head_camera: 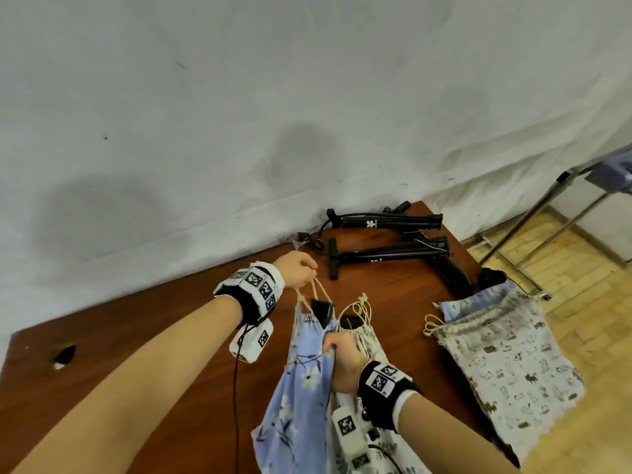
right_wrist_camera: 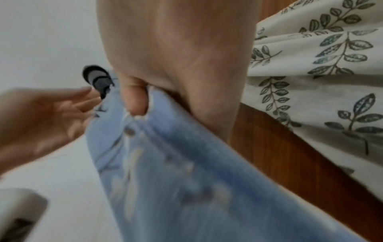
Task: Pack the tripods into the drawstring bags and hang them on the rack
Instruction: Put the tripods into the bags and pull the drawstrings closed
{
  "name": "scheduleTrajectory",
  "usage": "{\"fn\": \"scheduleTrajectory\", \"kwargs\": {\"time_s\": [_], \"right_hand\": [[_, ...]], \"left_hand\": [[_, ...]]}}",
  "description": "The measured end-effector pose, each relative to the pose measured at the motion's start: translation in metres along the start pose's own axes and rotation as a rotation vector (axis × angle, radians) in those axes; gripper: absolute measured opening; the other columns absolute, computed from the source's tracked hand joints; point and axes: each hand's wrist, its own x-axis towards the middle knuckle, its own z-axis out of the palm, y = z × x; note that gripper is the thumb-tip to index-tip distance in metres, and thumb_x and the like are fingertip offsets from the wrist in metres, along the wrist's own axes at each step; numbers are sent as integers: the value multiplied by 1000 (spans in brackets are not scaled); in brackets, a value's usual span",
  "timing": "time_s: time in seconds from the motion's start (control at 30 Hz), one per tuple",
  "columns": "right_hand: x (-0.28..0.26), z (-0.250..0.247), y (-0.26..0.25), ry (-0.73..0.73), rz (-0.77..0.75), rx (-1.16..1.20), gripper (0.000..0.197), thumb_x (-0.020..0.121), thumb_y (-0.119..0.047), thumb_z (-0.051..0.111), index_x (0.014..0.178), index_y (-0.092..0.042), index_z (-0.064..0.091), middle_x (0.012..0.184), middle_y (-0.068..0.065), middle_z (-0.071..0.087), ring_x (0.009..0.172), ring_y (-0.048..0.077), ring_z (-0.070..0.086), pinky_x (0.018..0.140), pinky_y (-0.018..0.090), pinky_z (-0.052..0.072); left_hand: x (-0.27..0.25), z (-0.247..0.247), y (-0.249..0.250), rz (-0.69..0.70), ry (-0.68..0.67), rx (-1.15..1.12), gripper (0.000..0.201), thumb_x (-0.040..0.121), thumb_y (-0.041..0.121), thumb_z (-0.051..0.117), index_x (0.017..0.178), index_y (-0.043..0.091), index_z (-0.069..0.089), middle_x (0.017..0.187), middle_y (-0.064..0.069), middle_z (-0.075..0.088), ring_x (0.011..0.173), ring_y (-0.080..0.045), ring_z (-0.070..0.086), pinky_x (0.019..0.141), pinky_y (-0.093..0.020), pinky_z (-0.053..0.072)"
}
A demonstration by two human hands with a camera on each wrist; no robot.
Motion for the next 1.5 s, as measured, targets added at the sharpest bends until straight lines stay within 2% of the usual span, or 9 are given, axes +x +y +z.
{"fn": "scheduleTrajectory", "kwargs": {"time_s": [0.07,0.17,0.3,0.47,0.63,0.9,1.1,1.23,1.5], "right_hand": [[7,-4,1,144,49,-16,3,77,-5,48,77,-5,51,74,14,56,66,26,55,71,34,46],[27,-22,4,278,132,-14,45,90,-9,34,48,-11,50,51,3,52,45,17,50,55,25,41],[44,-39,-6,356,172,-132,24,93,-21,44,70,-14,45,67,4,51,59,17,50,58,23,40],[28,-59,-42,337,132,-182,36,101,-26,41,132,-8,47,133,16,55,123,28,51,104,34,39],[4,-94,-75,470,-48,-174,26,97,-19,51,120,-8,56,116,19,66,102,29,63,95,36,47],[-80,-179,-146,1028,-473,-698,28,84,9,47,86,-12,66,87,9,66,79,25,64,65,29,51],[-123,-251,-151,772,196,-1803,37,91,-10,55,124,-25,59,127,2,56,105,24,56,80,28,50],[-131,-271,-137,774,188,-2062,34,95,-28,51,129,-31,53,142,-1,44,134,27,35,105,46,32],[-138,-275,-168,652,148,-2230,27,80,-45,67,97,-25,65,107,-2,57,113,25,48,101,49,34]], "left_hand": [[13,6,-13,-22,-27,39,27,91,12,52,116,10,60,79,-5,63,60,-15,57,56,-24,48],[32,15,-32,-41,-51,150,24,93,19,50,114,14,61,104,-9,66,94,-24,66,83,-34,55],[54,29,-50,-55,-102,295,25,95,22,48,116,17,60,115,-3,62,106,-22,60,85,-27,45],[77,47,-44,-26,-178,259,27,92,11,46,112,14,63,111,-6,66,103,-25,63,87,-32,48],[90,58,-27,-53,-214,338,22,94,10,42,105,8,61,95,-13,68,78,-26,65,69,-31,54],[73,58,34,118,-19,737,24,93,14,41,110,12,58,112,-14,61,99,-34,60,86,-42,51],[61,106,69,150,-183,677,27,90,8,44,108,16,63,116,-7,62,103,-28,61,87,-34,51],[53,142,91,134,-243,704,26,88,10,46,102,22,64,119,-6,62,104,-27,61,89,-36,51],[49,189,139,101,-242,720,30,91,9,44,111,17,64,122,-7,62,107,-27,61,82,-31,49]]}}
